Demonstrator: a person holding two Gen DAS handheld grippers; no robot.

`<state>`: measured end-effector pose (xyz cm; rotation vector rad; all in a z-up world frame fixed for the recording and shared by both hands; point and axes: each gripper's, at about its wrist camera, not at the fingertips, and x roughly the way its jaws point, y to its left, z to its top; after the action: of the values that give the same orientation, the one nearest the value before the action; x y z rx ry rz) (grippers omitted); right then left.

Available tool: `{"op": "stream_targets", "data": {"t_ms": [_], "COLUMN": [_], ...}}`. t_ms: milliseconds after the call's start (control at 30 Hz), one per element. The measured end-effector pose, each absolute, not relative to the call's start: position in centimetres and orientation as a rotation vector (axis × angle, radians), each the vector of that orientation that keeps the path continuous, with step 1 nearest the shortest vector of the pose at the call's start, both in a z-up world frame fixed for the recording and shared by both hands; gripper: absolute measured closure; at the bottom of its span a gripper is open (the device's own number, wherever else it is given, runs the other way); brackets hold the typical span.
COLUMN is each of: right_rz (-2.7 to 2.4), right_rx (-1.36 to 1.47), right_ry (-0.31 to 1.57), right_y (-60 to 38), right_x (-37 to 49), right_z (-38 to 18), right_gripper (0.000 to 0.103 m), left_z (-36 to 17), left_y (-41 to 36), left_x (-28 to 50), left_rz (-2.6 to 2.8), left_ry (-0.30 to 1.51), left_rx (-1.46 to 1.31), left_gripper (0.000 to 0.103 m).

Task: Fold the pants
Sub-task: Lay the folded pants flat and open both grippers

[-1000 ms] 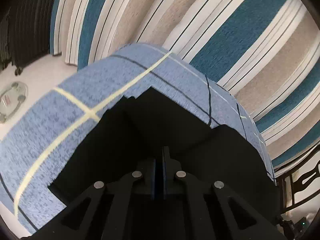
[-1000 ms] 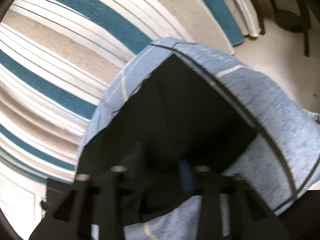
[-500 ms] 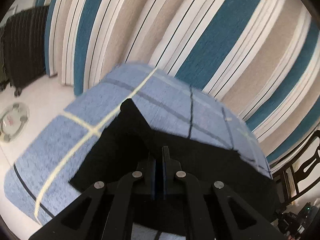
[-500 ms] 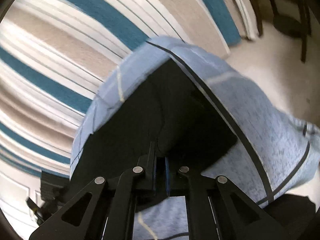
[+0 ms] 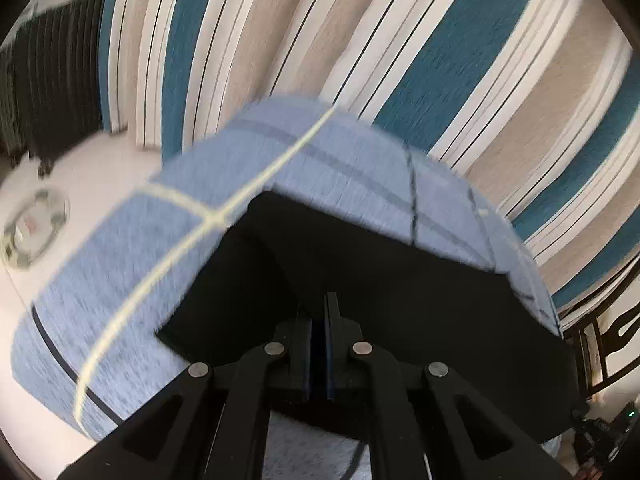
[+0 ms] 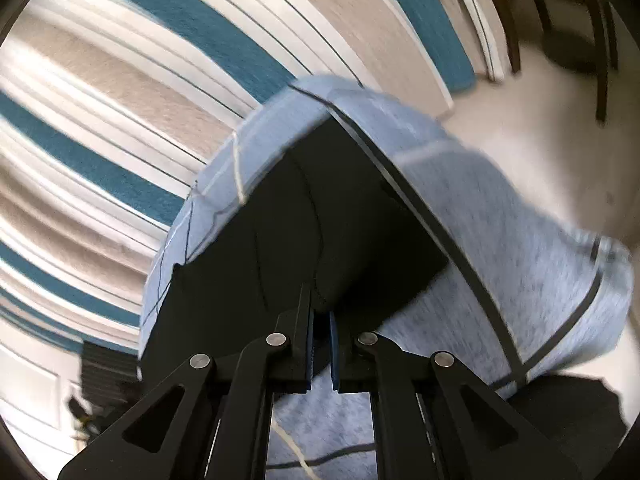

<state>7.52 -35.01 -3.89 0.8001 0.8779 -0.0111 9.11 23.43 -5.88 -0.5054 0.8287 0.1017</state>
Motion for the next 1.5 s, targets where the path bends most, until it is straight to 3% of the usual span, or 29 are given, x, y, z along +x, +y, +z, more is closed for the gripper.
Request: {"op": "stream_targets", "data": {"t_ms": [100,267,633,700,767,1067,1300,1500], "right_rz": [-0.013,-0.139,-0.123,-0.063,-0.004,0.079,0.081,0.079], "right_rx": [0.788,0.69,0.521,0.501,0.485,0.425,0.416,0.412], "right_ry": [0.863,0.839,0.751,0.756,0.773,0.852,0.881,0.89], "right_y": [-34.9,-35.5,-32.7,-31.2,-29.7,-26.7,-26.2,-25.9], "right_x": [7.2,6.2,6.3,7.1,7.7,9.1,9.5,9.9], "right_z": [-3.8,-2.2,0.0,0.1,0.0,-1.4,-1.7,-1.9], "right_gripper": [0.095,0.077,0.077,0.077,0.076,0.076,0.076,0.075], "left_z": [-5.9,-4.3,-2.8,-3.2,-3.7,-7.4,-6.9,-4.9], "left_y": [23.6,25.0,28.8,27.8,27.1,27.0,29.5,29.5], "left_x": [8.6,7.9,5.3,6.2,7.3,11.9,10.4,11.4], "left_rz": [0.096,0.182,0.33,0.242,0.199,0.067,0.161,0.083], "left_ry": [0.82,0.776,0.7,0.731,0.741,0.94,0.893,0.842], "left_rx": [-0.51,-0.513,-0.501,-0.469,-0.426,-0.407,-0.489,-0.429], "left_gripper": [0.094,0.09,0.088,0.073,0.067,0.066,0.076,0.071]}}
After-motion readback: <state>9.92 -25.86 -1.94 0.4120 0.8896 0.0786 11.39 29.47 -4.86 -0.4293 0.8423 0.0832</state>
